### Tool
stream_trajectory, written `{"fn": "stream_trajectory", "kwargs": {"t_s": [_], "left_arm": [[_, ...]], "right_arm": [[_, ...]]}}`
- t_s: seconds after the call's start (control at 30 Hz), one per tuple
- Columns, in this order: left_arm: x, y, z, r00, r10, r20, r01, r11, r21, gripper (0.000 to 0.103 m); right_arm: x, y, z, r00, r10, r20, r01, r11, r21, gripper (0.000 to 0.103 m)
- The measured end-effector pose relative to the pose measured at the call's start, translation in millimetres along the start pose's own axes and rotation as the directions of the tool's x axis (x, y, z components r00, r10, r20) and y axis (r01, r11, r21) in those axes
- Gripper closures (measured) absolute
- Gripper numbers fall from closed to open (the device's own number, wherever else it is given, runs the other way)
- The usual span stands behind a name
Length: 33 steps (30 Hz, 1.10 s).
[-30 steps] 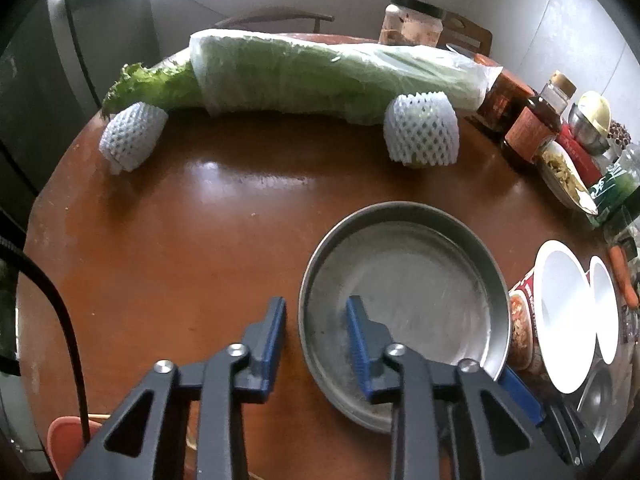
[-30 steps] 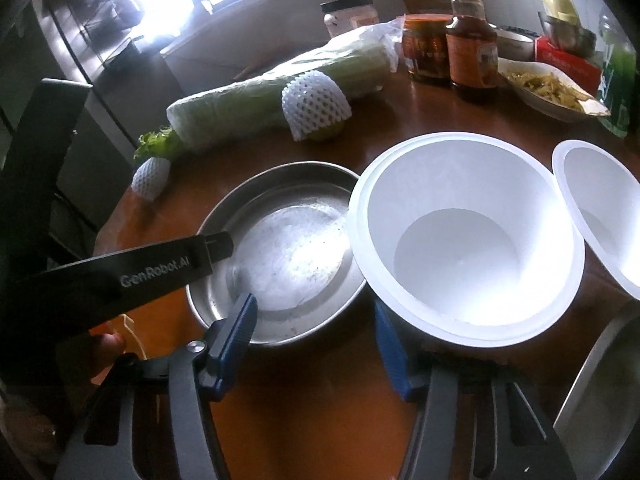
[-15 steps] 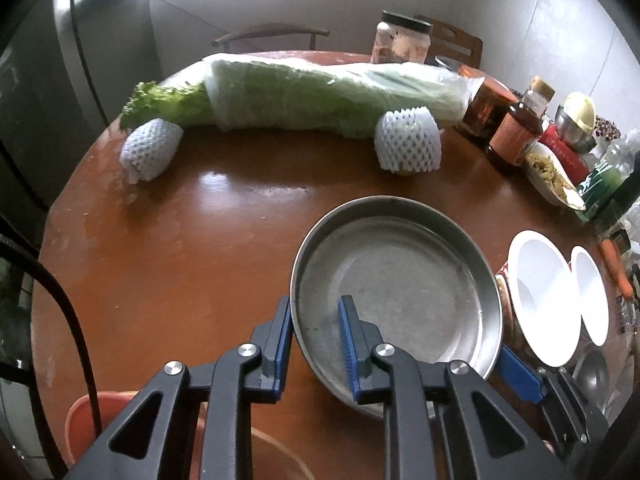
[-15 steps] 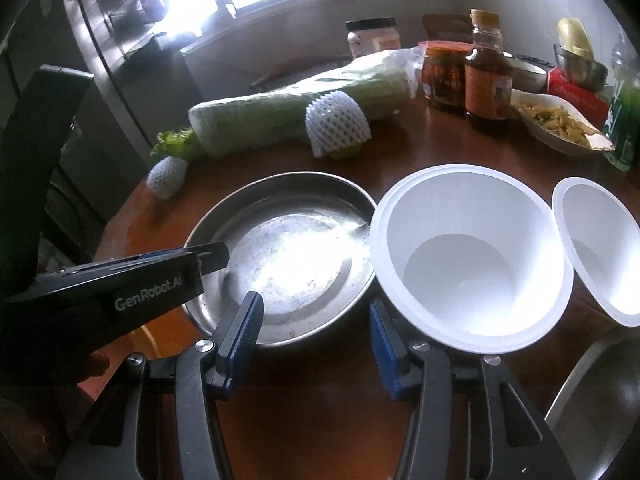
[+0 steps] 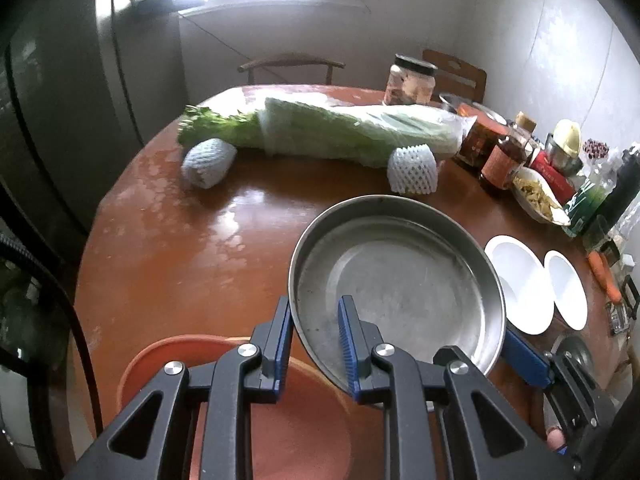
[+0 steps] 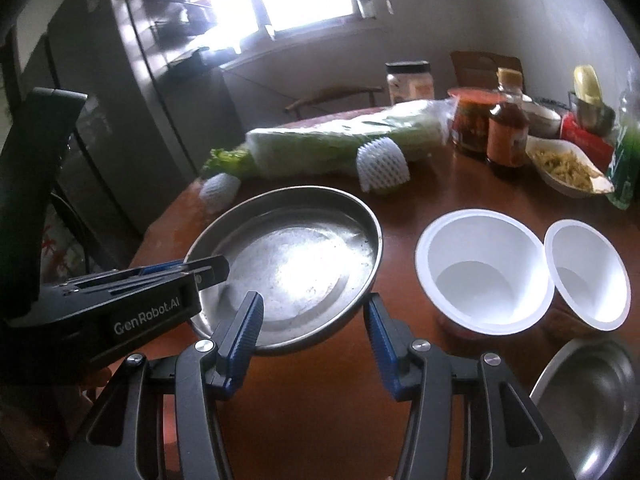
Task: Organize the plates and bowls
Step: 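Lift the silver tray with the left gripper and carry it over the pink plate, then lower the silver tray onto the pink plate, keeping the left gripper on its rim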
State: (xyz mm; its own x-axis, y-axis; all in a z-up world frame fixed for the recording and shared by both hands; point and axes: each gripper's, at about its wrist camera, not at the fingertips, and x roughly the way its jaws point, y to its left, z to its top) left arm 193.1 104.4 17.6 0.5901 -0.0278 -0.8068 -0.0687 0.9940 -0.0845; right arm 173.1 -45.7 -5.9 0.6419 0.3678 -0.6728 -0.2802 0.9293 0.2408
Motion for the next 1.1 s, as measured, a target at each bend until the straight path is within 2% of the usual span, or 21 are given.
{"fn": "stream_trajectory", "kwargs": {"t_s": [0.53, 1.1], "left_arm": [[-68, 31, -40, 0.993, 0.044, 0.106, -0.037, 0.997, -0.064, 0.080], [-105, 58, -75, 0.986, 0.074, 0.147, -0.058, 0.992, -0.115, 0.080]], "right_arm": [[-43, 46, -19, 0.996, 0.071, 0.053, -0.066, 0.992, -0.107, 0.049], [-69, 87, -37, 0.991, 0.117, 0.060, -0.103, 0.974, -0.200, 0.049]]}}
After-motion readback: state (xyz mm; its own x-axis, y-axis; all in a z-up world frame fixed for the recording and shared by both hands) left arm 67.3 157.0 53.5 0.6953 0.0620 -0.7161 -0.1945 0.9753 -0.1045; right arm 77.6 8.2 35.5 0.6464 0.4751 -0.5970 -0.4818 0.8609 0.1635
